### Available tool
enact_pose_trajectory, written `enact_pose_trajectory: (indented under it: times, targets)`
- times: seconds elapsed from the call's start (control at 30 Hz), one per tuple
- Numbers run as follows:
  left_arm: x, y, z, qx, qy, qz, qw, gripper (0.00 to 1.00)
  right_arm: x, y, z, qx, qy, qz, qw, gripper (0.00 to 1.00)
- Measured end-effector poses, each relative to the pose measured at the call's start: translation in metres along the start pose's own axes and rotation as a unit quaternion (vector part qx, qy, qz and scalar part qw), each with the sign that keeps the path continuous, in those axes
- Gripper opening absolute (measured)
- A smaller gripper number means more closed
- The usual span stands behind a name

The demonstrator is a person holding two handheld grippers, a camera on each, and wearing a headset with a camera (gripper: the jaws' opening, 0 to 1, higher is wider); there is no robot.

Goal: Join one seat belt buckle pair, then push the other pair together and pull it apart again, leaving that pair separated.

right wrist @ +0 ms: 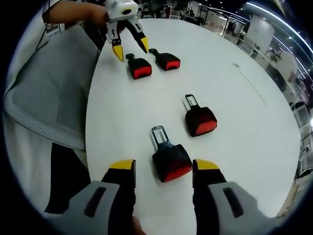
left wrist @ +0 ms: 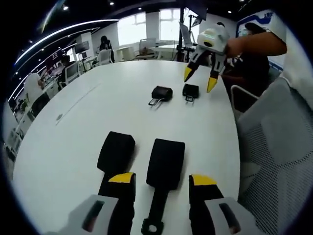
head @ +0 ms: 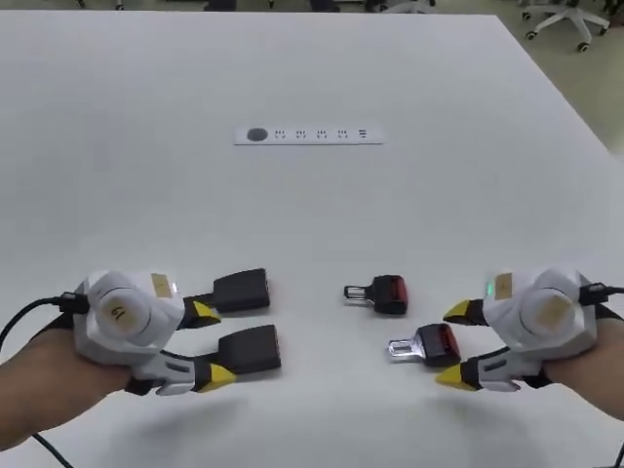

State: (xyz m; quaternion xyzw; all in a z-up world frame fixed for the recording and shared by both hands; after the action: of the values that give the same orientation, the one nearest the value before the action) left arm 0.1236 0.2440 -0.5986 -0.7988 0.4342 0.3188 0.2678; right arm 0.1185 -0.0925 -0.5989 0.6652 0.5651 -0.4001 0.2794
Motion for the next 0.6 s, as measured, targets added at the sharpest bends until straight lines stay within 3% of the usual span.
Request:
enact_pose_trajectory:
  times: [0.1, 0.23, 0.3, 0.4, 0.6]
  targets:
    - [0.006, -0.002, 0.0, 0.012, 0.0, 0.006, 0.9999, 0.43, 0.002, 0.006, 0.001, -0.008, -0.007, -0.005, 0.9999, 0.43]
    - [0.012, 0.003, -0.005, 0.028, -0.008, 0.019, 0.9994, 0.42, 0.004, 0.009, 0.001, -0.017, -0.018, -0.012, 0.9996, 0.42]
    - [0.014, 0.006, -0.009, 0.046, -0.004, 0.022, 0.9987, 0.39, 0.005, 0.009, 0.001, -0.022, -0.027, -0.018, 0.9992, 0.42]
    - [0.018, 0.011, -0.01, 0.092, -0.018, 0.036, 0.995, 0.37, 0.011, 0.011, 0.005, -0.028, -0.04, -0.028, 0.9984, 0.41]
    - [0.026, 0.012, -0.014, 0.077, -0.011, 0.049, 0.9958, 0.33, 0.013, 0.013, 0.006, -0.037, -0.049, -0.033, 0.9976, 0.38]
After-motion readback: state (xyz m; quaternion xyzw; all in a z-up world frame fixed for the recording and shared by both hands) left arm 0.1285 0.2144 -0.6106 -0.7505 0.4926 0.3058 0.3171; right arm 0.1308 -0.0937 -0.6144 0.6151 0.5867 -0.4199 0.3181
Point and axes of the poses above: the centre of the closed fingertips' face, and the gripper's own axes: x roughly forward along the fingers, y roughly to its right, z roughly out of its underside, the point moved 8 cm from there along -x, roughly backward along the fingers, and after that the axes turned 11 degrees about -z, right-handed, at the moved point
